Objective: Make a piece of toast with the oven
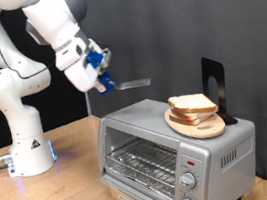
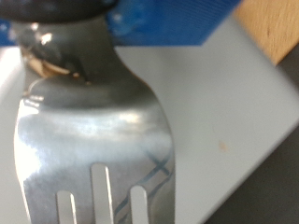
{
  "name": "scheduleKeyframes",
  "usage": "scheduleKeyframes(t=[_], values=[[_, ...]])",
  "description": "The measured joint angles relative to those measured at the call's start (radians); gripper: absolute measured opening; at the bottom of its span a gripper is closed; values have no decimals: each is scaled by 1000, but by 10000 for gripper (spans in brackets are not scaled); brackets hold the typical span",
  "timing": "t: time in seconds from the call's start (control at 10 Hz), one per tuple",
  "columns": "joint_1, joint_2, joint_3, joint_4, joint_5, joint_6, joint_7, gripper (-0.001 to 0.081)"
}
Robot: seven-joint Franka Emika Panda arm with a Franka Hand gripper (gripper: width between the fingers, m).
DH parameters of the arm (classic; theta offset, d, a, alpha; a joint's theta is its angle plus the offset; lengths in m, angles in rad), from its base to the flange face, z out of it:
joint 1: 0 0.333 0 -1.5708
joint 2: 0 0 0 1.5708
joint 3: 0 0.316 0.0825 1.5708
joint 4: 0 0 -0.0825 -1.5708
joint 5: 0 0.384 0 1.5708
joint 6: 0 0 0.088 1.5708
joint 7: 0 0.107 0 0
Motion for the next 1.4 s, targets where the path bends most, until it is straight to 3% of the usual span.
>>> scheduleKeyframes(t=[0.1, 0.3, 0.4, 0.5, 0.7, 0.9, 1.1, 1.4], values=[[-17, -8, -13, 5, -20, -43, 0, 439], [-17, -6, -4, 2, -54, -50, 0, 439], [-22, 2, 2, 16, -118, -118, 18, 438], [-32, 16, 4, 43, -174, -184, 44, 438], [-64, 55, 0, 96, -238, -224, 66, 439], [-107, 93, -13, 140, -265, -186, 68, 439], [-141, 145, -17, 170, -279, -93, 68, 439], [-145, 242, -21, 206, -261, 25, 33, 438]])
